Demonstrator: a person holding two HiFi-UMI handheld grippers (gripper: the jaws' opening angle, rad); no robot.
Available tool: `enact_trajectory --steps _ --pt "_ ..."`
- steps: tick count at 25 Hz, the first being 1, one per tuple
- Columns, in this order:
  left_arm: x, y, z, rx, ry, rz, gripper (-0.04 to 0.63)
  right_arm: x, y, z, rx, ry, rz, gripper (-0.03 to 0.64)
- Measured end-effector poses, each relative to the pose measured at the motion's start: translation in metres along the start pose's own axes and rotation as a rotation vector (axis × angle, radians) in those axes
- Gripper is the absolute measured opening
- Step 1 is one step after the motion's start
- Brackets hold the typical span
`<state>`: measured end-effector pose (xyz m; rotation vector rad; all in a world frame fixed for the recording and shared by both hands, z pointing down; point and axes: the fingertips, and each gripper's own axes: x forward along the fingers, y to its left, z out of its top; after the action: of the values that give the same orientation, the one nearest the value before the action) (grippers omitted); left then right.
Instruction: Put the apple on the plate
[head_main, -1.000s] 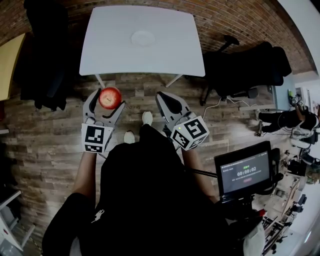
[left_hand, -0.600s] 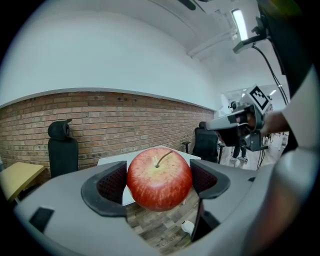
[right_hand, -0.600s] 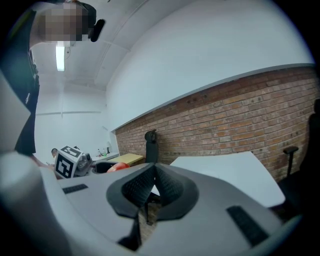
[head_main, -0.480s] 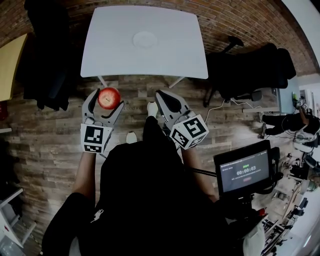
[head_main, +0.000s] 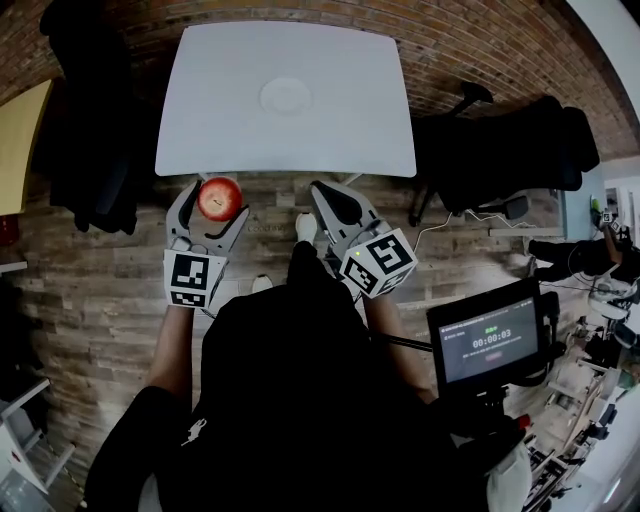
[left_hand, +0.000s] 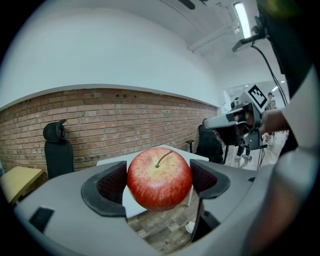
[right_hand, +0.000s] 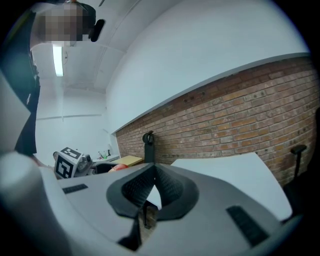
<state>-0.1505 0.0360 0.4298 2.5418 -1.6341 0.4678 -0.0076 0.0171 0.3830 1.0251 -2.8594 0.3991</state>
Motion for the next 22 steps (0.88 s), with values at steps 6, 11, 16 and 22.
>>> enact_trajectory --steps 6,11,16,22 --pt "0.026 0.007 0.009 0.004 0.013 0.004 0.399 0.016 -0.028 0.006 0.01 0.003 0.005 0.003" --pt "0.02 0.016 0.007 0.008 0.028 0.012 0.399 0.022 -0.025 0.006 0.02 0.005 0.009 0.003" --pt "0.042 0.02 0.008 0.002 0.047 0.017 0.399 0.031 -0.049 0.009 0.029 0.019 0.011 0.003" --pt "0.108 0.03 0.028 -0.015 0.069 0.036 0.399 0.06 -0.111 0.025 0.043 0.045 0.045 0.003"
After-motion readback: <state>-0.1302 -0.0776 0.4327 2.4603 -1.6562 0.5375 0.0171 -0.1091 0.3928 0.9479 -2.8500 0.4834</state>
